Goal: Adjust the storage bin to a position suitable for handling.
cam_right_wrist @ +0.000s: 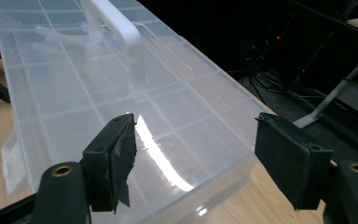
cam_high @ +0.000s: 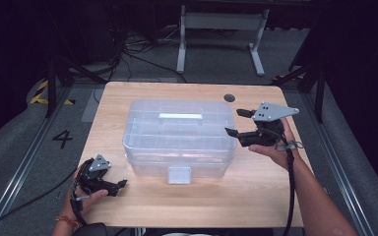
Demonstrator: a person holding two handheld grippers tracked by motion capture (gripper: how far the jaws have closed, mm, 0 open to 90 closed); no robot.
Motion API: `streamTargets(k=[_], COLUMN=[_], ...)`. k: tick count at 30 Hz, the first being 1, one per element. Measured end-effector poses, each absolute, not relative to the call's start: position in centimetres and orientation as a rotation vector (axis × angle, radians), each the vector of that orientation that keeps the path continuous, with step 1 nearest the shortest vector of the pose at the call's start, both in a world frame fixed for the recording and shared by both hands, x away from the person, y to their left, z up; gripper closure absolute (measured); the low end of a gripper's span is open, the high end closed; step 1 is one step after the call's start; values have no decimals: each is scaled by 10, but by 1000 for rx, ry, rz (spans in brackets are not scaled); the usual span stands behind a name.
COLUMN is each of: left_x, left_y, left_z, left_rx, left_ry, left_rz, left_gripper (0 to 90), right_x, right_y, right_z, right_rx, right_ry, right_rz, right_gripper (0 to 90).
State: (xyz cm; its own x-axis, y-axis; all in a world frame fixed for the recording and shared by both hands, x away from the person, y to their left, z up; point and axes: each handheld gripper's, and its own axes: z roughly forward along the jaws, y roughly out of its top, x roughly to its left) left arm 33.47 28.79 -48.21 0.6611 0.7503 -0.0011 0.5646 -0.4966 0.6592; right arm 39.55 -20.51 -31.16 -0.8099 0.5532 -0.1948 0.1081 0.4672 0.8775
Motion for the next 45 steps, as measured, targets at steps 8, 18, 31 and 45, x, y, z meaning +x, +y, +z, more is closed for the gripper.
streamTargets(k=[8,18,31,45], left_x=[334,334,336,336], left_y=[288,287,284,281], left_z=[-482,-482,-482,-482], left_rx=[2239,2235,2243,2234], left_ry=[1016,1024,1038,1072], left_rz=[380,379,388,388], left_gripper=[24,26,4,5], right_x=[400,407,404,408], right_y=[-191,-169,-150,-130], right_z=[-305,-301,-294,-291], right_rx=[504,424,333,273], right_ry=[2297,2355,2401,2453], right_rz=[1303,1300,1297,1244], right_gripper=[322,403,473,527])
